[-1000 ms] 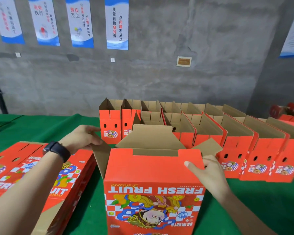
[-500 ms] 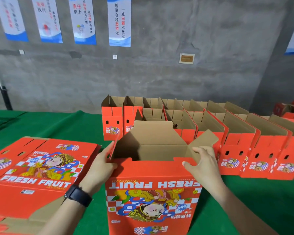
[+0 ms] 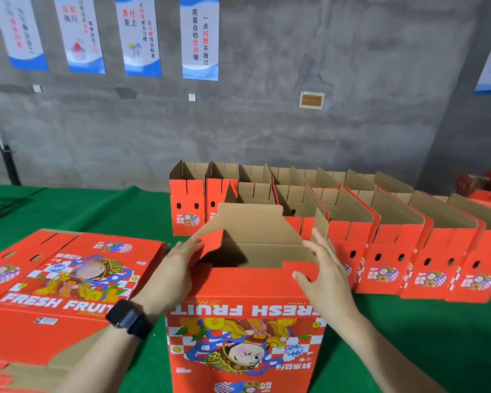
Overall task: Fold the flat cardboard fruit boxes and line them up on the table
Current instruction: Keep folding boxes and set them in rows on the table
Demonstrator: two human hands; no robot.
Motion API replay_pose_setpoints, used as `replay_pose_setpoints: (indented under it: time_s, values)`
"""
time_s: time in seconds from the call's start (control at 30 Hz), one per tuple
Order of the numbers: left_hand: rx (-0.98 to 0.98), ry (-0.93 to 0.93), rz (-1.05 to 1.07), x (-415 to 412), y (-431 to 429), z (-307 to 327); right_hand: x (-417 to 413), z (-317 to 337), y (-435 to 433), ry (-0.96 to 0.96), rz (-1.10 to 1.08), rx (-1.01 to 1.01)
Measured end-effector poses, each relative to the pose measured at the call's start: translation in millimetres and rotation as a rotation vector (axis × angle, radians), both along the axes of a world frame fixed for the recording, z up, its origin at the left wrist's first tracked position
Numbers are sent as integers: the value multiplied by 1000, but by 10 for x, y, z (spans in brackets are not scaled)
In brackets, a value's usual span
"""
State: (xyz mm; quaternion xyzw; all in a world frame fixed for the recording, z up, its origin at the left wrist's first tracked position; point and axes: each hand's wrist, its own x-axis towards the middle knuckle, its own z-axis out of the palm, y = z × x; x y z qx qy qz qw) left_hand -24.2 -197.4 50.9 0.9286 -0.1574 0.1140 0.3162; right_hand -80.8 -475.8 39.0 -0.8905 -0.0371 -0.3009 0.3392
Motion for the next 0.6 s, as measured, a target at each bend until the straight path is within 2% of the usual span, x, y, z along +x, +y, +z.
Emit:
replay_pose_setpoints:
  time_s: [0.07,0.13,0.23,0.37,0.43,0.53,0.6]
  values:
    - [139,90,-72,26,46,36,16,-11,-19,-8,-2,0]
    - [166,156,-102,74,35,111,6,-15,-24,-9,21,-19]
    - [147,56,2,180,-53,220,-21,-12,-11,-3,47,-63]
    - [322,3,73,323,-204,169,-63,13,-24,4,59,-120]
    - [252,5,45,352,-223,136,-78,15,-33,-5,88,-138]
    - [16,116,-118,389,-155,155,-114,14,-26,-47,152,-125]
    - [-13,153,-163,395,-119,172,-137,1,-21,-92,179,-117]
